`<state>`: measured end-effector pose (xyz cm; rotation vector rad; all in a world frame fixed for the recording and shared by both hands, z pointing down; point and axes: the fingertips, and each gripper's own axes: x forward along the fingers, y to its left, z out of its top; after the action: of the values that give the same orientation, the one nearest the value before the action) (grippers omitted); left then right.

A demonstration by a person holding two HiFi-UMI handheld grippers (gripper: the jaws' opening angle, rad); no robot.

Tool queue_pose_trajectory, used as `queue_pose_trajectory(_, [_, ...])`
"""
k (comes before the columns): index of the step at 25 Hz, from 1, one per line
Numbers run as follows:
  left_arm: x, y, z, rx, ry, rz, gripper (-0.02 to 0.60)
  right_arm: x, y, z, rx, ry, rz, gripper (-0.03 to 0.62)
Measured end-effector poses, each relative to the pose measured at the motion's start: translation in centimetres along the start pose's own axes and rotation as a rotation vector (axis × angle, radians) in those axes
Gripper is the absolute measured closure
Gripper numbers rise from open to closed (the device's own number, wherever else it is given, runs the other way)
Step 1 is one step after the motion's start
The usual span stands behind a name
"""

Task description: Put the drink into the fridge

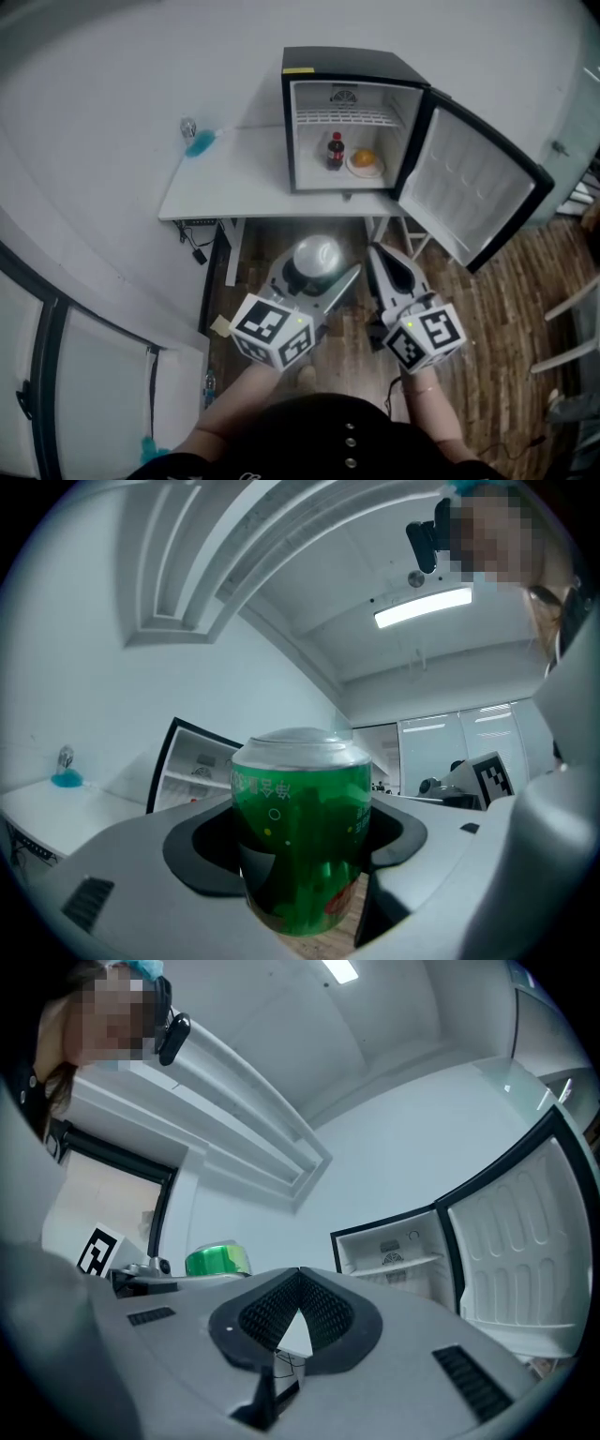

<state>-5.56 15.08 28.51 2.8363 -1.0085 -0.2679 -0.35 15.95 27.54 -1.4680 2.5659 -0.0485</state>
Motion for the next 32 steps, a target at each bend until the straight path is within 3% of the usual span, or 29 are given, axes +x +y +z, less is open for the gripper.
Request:
queue_pose_trajectory(7, [3.3, 5.4, 0.0, 0.007, 0.009, -0.026, 0.238, 6.3, -1.9, -0.5, -0.062, 0.010, -0.005, 0.585])
queue_pose_trajectory(14, [5.7, 9.3, 0.1, -0.010, 0.007, -0.046, 0.238, 10.4, -4.1, -1.5, -0.034, -0.002, -0.050, 0.585])
queue_pose_trajectory(25, [8.7, 11.5, -2.2, -0.023, 0.064, -0.066, 0.238, 12.0, -7.7, -2.9, -0.006, 0.010, -0.119, 0.585])
queue_pose_trajectory(32, [11.0, 13.3, -2.5, -0.015, 0.069, -0.052, 0.238, 14.5, -9.8, -3.5, 0.008, 0.012, -0.102, 0.585])
